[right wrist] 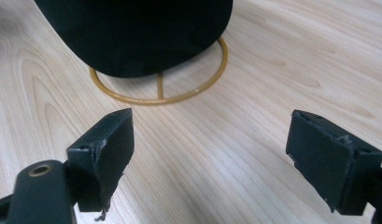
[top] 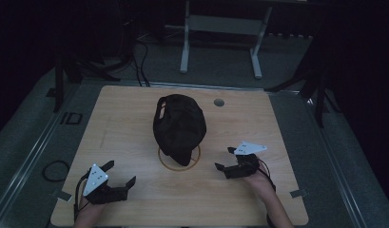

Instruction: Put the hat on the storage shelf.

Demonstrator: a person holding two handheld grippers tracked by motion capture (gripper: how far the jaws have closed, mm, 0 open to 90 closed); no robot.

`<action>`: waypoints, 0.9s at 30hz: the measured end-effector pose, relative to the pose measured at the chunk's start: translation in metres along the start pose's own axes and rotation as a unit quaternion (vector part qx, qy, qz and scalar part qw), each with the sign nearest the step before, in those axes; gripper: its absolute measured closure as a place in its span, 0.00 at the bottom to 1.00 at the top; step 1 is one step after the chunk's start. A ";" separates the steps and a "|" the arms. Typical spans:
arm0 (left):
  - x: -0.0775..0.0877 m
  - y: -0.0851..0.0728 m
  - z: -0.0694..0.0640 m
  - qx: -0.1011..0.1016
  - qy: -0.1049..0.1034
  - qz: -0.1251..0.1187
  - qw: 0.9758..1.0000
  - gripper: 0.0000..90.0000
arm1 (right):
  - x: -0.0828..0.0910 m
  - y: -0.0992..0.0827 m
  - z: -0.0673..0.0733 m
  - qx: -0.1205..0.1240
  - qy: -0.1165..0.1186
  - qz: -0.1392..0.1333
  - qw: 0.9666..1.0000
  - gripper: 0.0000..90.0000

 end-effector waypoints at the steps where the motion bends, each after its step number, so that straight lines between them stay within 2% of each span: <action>1: 0.000 0.000 0.000 0.000 0.000 0.000 1.000 0.03 | 0.000 -0.002 -0.001 -0.003 0.001 0.002 1.000 0.17; 7: 0.000 0.000 0.000 0.000 0.000 0.000 1.000 0.03 | -0.002 -0.010 -0.001 0.004 0.000 0.011 1.000 0.17; 10: 0.000 0.000 0.000 0.000 0.000 0.001 1.000 0.03 | -0.001 -0.016 -0.003 -0.008 -0.005 0.003 1.000 0.17; 15: 0.000 -0.001 0.000 -0.001 0.000 0.003 1.000 0.03 | -0.002 -0.023 -0.005 -0.010 -0.009 0.008 1.000 0.17; 21: -0.001 -0.002 -0.001 0.000 -0.002 0.003 1.000 0.03 | -0.001 -0.028 -0.006 -0.012 -0.018 0.001 1.000 0.17; 27: -0.003 -0.001 -0.005 -0.007 -0.006 0.008 1.000 0.03 | 0.000 -0.036 -0.009 -0.018 -0.026 -0.006 0.999 0.17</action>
Point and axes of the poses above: each handheld gripper's, and its own axes: x roughly backward along the jaws, y roughly out of its top, z roughly to its left, the point moved 2 cm from there along -x, roughly forward along the jaws, and after that the axes turned 6 degrees about z, right-handed, at the moved point
